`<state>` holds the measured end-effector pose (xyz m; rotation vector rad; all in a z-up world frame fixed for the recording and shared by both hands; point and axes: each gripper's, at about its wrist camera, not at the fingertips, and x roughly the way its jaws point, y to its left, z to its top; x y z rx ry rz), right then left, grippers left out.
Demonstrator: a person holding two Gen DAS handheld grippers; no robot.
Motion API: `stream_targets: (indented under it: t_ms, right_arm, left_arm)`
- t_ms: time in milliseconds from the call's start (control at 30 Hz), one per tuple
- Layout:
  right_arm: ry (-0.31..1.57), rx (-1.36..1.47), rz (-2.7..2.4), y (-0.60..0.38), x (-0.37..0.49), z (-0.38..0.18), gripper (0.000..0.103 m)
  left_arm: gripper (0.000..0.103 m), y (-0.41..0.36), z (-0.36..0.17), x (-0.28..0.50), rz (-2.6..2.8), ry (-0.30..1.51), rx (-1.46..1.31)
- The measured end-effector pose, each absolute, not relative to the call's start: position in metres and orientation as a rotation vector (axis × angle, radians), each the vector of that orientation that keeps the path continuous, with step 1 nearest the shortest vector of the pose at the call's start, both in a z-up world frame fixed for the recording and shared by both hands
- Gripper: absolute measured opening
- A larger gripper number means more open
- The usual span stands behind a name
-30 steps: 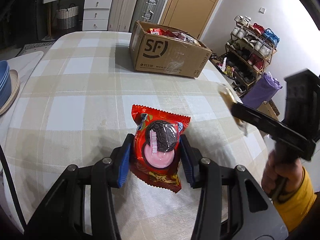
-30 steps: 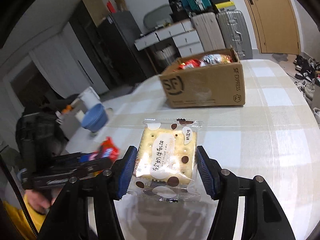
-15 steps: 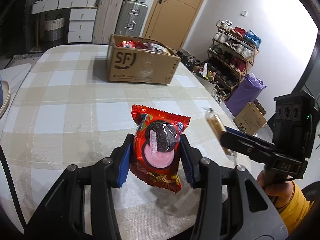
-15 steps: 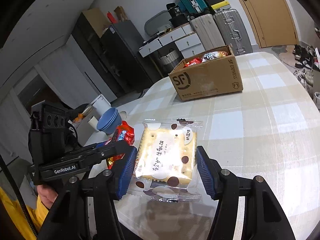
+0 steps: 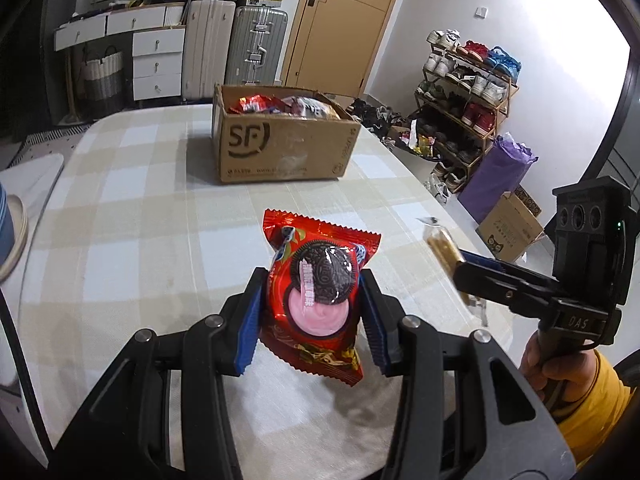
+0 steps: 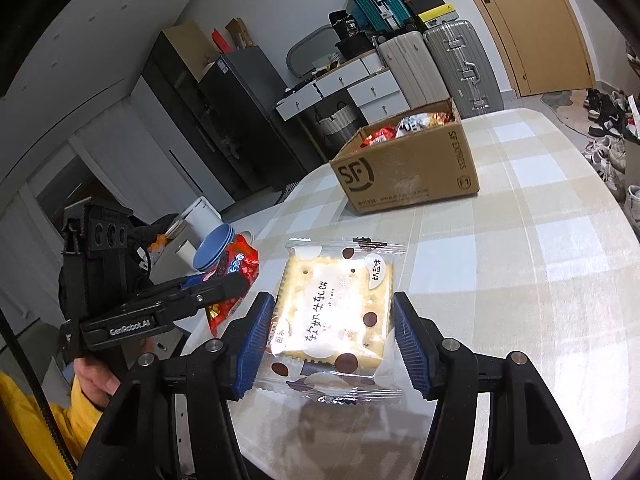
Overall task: Organize snacks
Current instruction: 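Carry the Oreo pack and bread packet with both grippers over the box, then lower both snacks into the box and open both grippers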
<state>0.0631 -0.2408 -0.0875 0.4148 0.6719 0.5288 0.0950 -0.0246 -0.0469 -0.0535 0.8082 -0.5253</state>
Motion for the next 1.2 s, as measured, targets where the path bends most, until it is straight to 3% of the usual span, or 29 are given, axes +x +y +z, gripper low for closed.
stream_targets:
  t_ms: [533, 867, 1200]
  right_arm:
    - [0.577, 0.334, 0.539, -0.261, 0.18, -0.008, 0.06]
    - [0.598, 0.281, 0.496, -0.267, 0.294, 0.025, 0.06]
    - [0.76, 0.339, 0.425, -0.263, 0.379, 0.006, 0.06]
  left_arm:
    - [0.041, -0.027, 0.023, 0.252, -0.465, 0.699, 0.008]
    - [0.041, -0.069, -0.008, 0.378, -0.482, 0.819, 0.051]
    - [0.041, -0.105, -0.024, 0.414, -0.537, 0.85, 0.033]
